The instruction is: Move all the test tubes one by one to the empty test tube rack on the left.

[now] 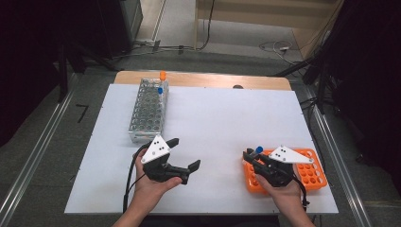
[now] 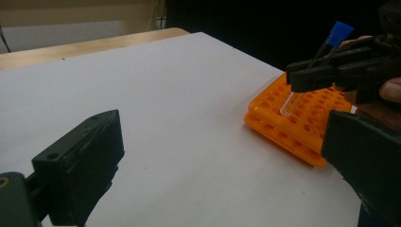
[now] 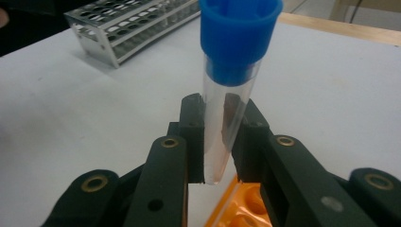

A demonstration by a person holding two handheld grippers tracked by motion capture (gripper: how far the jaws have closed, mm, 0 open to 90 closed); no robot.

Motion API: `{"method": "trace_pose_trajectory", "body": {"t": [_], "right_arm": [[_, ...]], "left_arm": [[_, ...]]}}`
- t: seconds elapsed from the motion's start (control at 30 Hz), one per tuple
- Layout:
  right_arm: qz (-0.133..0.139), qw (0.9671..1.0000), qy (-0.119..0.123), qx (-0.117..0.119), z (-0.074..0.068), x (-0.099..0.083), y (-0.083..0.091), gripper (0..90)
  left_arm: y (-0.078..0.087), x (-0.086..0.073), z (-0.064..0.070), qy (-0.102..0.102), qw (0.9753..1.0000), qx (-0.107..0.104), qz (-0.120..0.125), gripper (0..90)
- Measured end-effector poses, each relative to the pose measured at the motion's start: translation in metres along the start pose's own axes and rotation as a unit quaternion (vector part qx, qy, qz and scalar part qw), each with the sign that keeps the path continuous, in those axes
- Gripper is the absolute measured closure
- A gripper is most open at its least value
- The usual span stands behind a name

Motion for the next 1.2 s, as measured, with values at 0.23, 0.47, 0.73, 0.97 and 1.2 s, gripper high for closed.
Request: {"method": "trace_pose_trajectory", "body": {"t": [0.23, 0.47, 0.73, 0.97, 1.2], "right_arm": [[-0.001, 0.9992, 0.014, 0.037, -0.02, 0.003, -0.005, 74.2], [-0.005, 0.997, 0.028, 0.072, -0.038, 0.003, -0.011, 74.2], [-0.016, 0.991, 0.05, 0.123, -0.061, 0.003, -0.017, 74.2], [-0.027, 0.9871, 0.061, 0.145, -0.071, 0.002, -0.022, 74.2], [-0.023, 0.9849, 0.067, 0.158, -0.075, 0.002, -0.02, 74.1]], "left_arm": [[-0.007, -0.001, 0.012, -0.012, 0.9998, -0.018, -0.005, 3.4], [-0.017, -0.001, 0.027, -0.017, 0.9981, -0.059, -0.007, 14.0], [-0.031, -0.003, 0.05, -0.037, 0.9901, -0.133, -0.028, 39.1], [-0.042, -0.007, 0.069, -0.05, 0.9801, -0.185, -0.052, 55.7], [-0.047, -0.006, 0.071, -0.049, 0.9781, -0.195, -0.053, 73.2]]}}
Point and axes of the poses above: each handheld gripper's, and its own axes: y roughly backward along the jaws, x roughly out of its top, z roughly to its right, the point moved 6 cm from there along -y, roughly forward along the jaws, and after that the axes turned 10 degrees about y, right-handed, at the moved point
